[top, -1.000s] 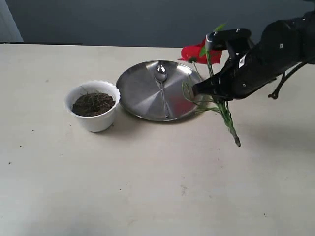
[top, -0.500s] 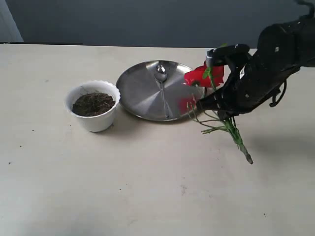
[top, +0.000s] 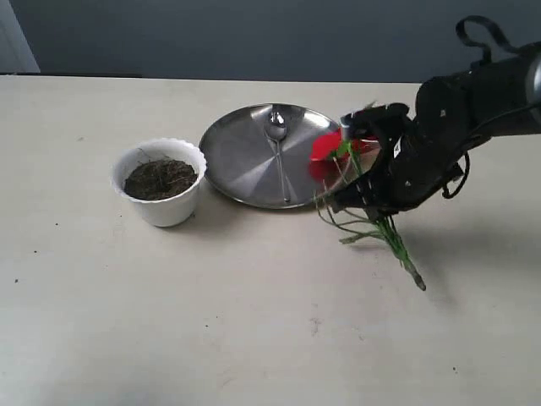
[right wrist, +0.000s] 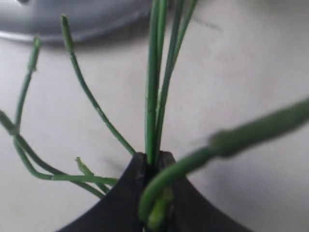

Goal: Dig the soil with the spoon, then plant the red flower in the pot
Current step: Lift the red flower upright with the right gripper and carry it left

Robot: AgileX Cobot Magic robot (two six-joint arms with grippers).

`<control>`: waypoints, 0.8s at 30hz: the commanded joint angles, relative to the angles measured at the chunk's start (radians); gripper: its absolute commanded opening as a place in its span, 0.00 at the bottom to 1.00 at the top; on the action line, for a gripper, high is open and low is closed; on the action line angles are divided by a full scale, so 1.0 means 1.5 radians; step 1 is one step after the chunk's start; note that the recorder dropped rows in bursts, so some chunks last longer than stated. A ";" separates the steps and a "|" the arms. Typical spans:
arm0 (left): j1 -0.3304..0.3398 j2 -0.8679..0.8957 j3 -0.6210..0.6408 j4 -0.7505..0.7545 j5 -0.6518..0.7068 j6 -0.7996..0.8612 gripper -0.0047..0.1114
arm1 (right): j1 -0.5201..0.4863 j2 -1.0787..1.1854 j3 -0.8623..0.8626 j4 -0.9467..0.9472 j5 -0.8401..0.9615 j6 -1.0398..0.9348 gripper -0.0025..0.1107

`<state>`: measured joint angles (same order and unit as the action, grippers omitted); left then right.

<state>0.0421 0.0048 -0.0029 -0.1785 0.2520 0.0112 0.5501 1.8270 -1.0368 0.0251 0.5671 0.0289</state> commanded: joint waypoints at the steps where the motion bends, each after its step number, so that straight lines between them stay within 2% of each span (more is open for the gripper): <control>1: -0.004 -0.003 0.002 0.001 -0.008 -0.001 0.04 | 0.007 -0.098 0.001 -0.005 -0.040 -0.006 0.02; 6: -0.004 -0.003 0.002 0.001 -0.008 -0.001 0.04 | 0.007 -0.180 0.001 0.006 -0.086 -0.006 0.02; 10: -0.004 -0.003 0.002 0.001 -0.008 -0.001 0.04 | 0.018 -0.201 0.001 0.010 -0.183 -0.009 0.02; 14: -0.004 -0.003 0.002 0.001 -0.008 -0.001 0.04 | 0.075 -0.171 0.001 0.010 -0.328 -0.074 0.02; 19: -0.004 -0.003 0.002 0.001 -0.008 -0.001 0.04 | 0.141 -0.092 0.001 0.002 -0.554 -0.062 0.02; 21: -0.004 -0.003 0.002 0.001 -0.008 -0.001 0.04 | 0.154 -0.065 0.001 -0.070 -0.645 0.027 0.02; 23: -0.004 -0.003 0.002 0.001 -0.008 -0.001 0.04 | 0.151 -0.030 0.001 -0.301 -0.807 0.258 0.02; 24: -0.004 -0.003 0.002 0.001 -0.008 -0.001 0.04 | 0.145 -0.011 0.001 -0.344 -0.890 0.308 0.02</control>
<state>0.0421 0.0048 -0.0029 -0.1785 0.2520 0.0112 0.7778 1.7735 -1.0368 -0.3054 -0.5425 0.3028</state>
